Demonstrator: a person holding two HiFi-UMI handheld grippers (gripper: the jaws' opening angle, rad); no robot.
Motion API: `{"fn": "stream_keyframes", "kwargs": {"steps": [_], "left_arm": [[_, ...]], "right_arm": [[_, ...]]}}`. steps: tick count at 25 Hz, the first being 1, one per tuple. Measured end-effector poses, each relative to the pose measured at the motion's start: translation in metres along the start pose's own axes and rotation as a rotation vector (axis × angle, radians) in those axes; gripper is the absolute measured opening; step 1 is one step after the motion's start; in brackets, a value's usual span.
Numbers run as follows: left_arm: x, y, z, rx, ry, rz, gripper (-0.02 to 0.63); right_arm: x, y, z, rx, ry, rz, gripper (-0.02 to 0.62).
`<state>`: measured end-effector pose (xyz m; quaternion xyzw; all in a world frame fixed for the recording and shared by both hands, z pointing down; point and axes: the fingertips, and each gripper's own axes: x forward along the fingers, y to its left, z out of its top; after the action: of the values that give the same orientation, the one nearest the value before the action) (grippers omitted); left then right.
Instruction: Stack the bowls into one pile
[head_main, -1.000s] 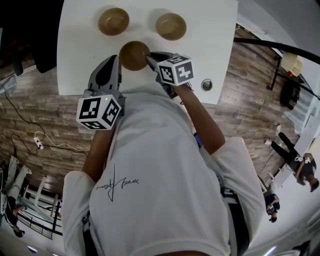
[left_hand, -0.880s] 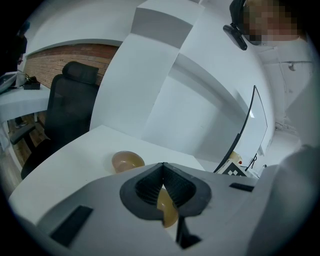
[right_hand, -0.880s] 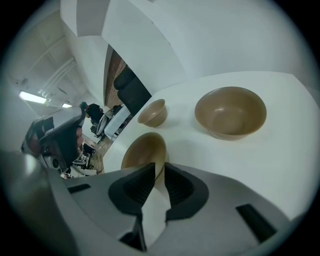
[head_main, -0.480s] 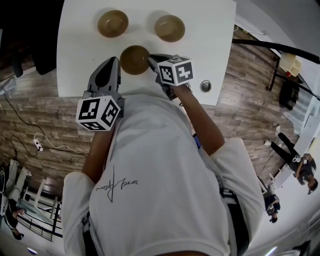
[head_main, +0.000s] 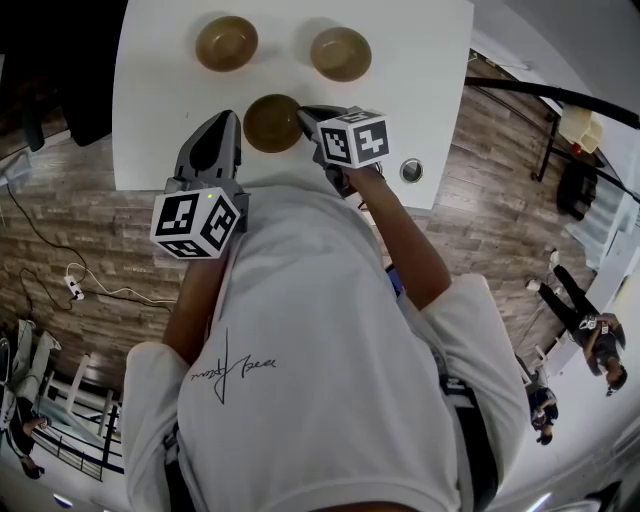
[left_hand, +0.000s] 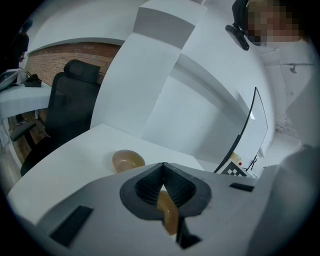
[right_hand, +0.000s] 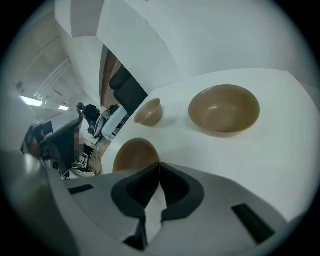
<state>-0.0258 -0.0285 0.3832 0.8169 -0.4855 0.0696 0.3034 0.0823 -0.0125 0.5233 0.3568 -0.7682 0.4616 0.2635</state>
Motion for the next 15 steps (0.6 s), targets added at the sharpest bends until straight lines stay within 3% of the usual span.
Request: {"fn": "stream_keyframes", "kwargs": {"steps": [15], "left_arm": [[-0.0045,0.0014,-0.0001,0.011,-0.008,-0.004,0.008]], "right_arm": [[-0.0032,0.003,0.0004,0.019,-0.008,-0.008,0.017]]}}
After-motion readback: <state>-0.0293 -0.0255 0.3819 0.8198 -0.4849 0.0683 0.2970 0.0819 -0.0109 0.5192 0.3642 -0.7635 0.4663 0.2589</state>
